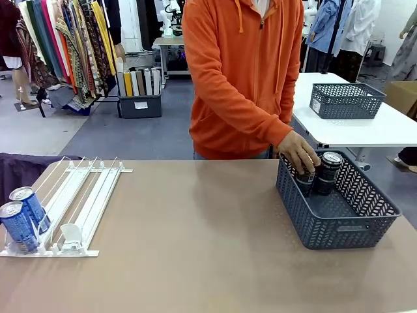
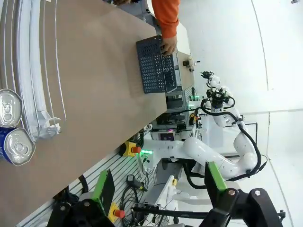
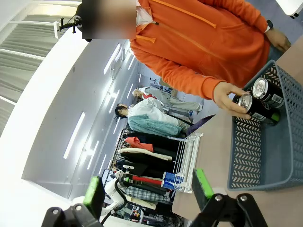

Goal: Retrieve and store the cans from the dispenser.
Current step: Pick up one can from the Automatic Can Dispenser and place it in the middle of the table.

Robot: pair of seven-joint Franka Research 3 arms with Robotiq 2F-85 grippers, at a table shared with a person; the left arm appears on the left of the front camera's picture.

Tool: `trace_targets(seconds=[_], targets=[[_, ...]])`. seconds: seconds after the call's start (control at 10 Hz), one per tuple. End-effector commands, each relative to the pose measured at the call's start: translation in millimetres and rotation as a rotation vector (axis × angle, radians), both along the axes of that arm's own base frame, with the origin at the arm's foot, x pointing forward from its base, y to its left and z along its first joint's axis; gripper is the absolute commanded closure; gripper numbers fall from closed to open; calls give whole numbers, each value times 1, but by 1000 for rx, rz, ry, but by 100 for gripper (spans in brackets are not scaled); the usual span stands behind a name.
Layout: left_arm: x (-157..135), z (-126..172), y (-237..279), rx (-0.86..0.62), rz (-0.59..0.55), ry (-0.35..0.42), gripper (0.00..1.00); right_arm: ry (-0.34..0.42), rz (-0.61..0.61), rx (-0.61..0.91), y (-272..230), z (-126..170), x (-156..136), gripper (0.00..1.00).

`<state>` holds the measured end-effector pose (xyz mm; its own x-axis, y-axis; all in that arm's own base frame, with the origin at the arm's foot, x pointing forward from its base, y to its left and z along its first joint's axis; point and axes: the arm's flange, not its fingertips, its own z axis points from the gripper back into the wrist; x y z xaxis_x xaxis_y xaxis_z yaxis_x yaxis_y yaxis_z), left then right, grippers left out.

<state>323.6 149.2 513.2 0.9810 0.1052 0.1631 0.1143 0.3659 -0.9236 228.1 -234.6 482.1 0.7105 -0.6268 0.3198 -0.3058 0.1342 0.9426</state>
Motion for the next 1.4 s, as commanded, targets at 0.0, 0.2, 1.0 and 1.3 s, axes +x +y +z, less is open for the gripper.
trace_targets(seconds=[0.0,0.2,1.0,1.3], targets=[[0,0,0,0,0,0,0,-30,-7,7,0,3,2,0],[-1,-11,-33,461,54,78,0,-30,-7,7,0,3,2,0],[-13,-7,-67,1036,-83,-134,0,-30,-7,7,0,3,2,0],[-12,-11,-72,1054,-103,-144,0,-30,-7,7,0,3,2,0]])
